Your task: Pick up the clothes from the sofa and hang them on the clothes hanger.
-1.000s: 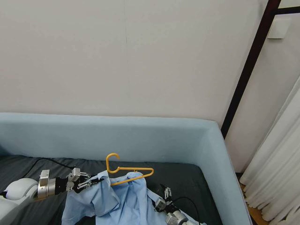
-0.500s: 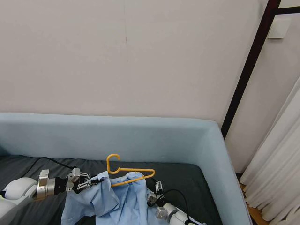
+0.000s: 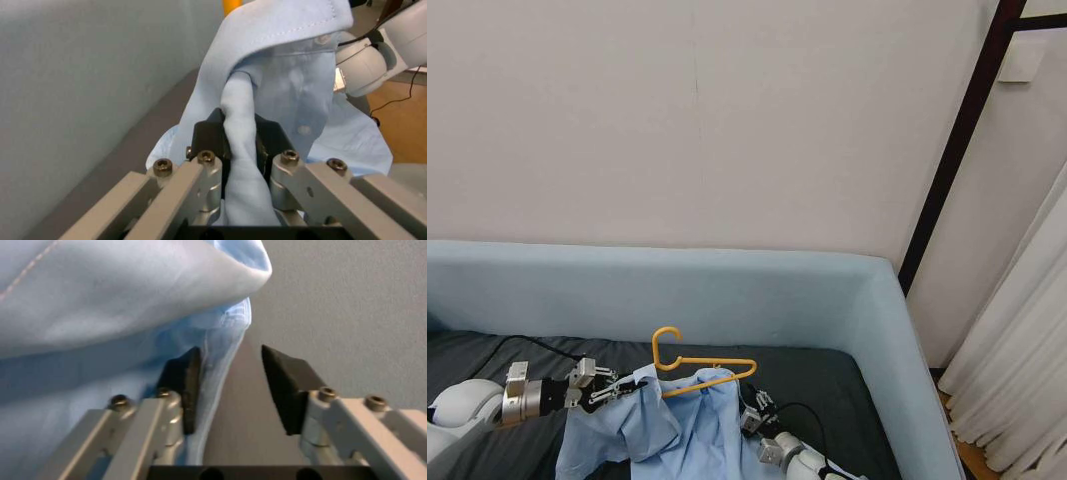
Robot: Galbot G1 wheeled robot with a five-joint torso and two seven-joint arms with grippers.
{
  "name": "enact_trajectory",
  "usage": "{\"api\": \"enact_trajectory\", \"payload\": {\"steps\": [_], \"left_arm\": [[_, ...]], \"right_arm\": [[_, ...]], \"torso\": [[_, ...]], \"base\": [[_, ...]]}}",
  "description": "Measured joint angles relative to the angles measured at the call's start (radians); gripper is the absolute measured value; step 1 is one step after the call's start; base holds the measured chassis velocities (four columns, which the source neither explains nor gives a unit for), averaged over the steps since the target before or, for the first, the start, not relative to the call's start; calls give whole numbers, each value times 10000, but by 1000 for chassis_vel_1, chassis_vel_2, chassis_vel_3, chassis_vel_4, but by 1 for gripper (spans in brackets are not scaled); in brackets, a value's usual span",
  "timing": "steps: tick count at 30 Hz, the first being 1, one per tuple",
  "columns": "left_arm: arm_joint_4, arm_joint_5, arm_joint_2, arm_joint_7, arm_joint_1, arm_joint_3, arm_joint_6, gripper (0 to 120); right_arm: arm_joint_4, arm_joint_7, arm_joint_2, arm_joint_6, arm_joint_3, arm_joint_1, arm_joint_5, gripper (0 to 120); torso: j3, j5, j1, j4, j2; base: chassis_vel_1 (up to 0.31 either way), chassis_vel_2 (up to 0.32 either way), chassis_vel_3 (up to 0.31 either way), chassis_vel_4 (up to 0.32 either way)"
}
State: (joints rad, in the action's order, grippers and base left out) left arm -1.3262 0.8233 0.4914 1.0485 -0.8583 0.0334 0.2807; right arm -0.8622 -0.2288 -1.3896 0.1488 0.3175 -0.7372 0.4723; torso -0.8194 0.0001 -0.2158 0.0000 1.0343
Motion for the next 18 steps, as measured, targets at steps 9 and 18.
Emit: {"api": "enact_trajectory", "payload": {"steps": [9,18], "left_arm": [[-40,3,-11,40,-67,77,-1,7],[63,18,11,66,-64,131,47,7]], "right_arm": [[232,79,-127,155,6,84,-102,5],[69,87,-76,213,-231,-94,-448,0]], "torso": [[0,0,0,0,0],[0,0,0,1,0]], "base": [[0,0,0,0],[0,0,0,0]]}}
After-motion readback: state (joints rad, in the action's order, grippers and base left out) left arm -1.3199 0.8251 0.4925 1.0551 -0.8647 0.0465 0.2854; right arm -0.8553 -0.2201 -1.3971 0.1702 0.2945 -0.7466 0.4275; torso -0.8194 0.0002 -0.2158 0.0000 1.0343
